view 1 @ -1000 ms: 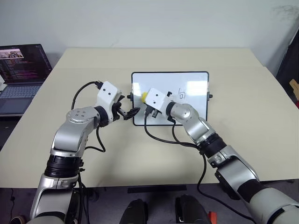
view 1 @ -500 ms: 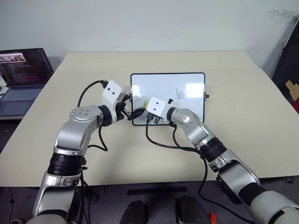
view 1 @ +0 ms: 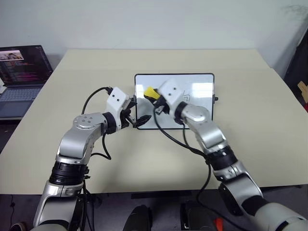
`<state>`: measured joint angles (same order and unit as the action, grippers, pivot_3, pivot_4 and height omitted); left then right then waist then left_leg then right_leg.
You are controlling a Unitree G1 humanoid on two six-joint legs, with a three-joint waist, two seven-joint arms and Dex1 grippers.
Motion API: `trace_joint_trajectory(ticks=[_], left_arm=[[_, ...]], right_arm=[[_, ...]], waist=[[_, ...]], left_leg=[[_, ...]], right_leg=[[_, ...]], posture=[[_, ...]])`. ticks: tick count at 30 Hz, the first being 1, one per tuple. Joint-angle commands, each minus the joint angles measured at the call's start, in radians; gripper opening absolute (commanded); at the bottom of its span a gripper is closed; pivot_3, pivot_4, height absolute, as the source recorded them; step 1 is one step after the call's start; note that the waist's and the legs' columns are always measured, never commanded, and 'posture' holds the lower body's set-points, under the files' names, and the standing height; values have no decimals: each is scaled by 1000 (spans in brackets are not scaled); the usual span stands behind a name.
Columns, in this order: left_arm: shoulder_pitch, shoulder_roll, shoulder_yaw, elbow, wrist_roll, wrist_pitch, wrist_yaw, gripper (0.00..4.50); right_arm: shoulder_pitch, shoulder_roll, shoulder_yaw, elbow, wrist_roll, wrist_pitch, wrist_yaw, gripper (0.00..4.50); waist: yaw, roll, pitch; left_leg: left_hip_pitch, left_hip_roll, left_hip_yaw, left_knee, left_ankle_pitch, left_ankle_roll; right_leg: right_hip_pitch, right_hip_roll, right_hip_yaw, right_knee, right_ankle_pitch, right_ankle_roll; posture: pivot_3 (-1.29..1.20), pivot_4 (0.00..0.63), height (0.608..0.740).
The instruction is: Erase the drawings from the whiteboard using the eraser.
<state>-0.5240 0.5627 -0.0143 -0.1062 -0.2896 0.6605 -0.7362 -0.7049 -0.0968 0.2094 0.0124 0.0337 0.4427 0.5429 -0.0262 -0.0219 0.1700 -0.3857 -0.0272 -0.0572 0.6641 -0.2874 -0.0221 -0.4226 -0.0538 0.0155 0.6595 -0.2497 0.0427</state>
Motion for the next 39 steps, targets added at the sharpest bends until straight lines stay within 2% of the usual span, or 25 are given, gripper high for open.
trace_joint_trajectory(ticks=[1, 6, 12, 19, 26, 34, 39], left_arm=[[19, -5, 21, -49, -28, -36, -14, 4500], [64, -12, 8, -57, -38, -101, -49, 4500], [70, -32, -14, -40, -35, -145, -70, 4500], [64, -37, -27, -23, -30, -159, -83, 4500], [5, -62, -54, 1, -24, -153, -85, 4500], [-92, -94, -58, 91, 3, -176, -52, 4500], [-166, -129, -53, 186, 35, -199, -11, 4500]], right_arm=[[98, -97, -78, -262, 136, 205, 79, 1120], [291, -233, -134, -458, 204, 345, 79, 1120], [505, -386, -97, -535, 70, 194, 20, 1120], [616, -385, -89, -533, -5, 37, -55, 1120], [552, -305, -70, -481, -29, -27, -115, 1120], [460, -268, -80, -414, -32, -57, -135, 1120], [328, -218, -114, -299, -52, -103, -212, 1120]], waist=[[3, 0, 0], [-2, 0, 0], [-3, 0, 0], [-5, -1, 0], [-3, -1, 0], [-3, -1, 0], [-4, -1, 0]], left_leg=[[0, 0, 0, 0, -1, 1], [1, 0, 0, 0, -1, 2], [4, 0, 2, 0, -1, 2], [4, 0, 2, 1, -1, 2], [4, -1, 2, 2, -1, 2], [4, 0, 2, 2, -1, 2], [5, -1, 3, 2, 0, 2]], right_leg=[[1, 0, 0, -1, 0, 0], [1, 0, 0, 0, 0, 0], [3, 1, 0, 2, 0, 0], [3, 2, 0, 3, 0, 1], [3, 3, 0, 3, 0, 1], [3, 4, 1, 3, 0, 1], [3, 4, 1, 4, 0, 1]], posture=[[0, 150, 740], [0, 150, 740], [0, 150, 740], [0, 150, 740], [0, 150, 740], [0, 150, 740], [0, 150, 740]])
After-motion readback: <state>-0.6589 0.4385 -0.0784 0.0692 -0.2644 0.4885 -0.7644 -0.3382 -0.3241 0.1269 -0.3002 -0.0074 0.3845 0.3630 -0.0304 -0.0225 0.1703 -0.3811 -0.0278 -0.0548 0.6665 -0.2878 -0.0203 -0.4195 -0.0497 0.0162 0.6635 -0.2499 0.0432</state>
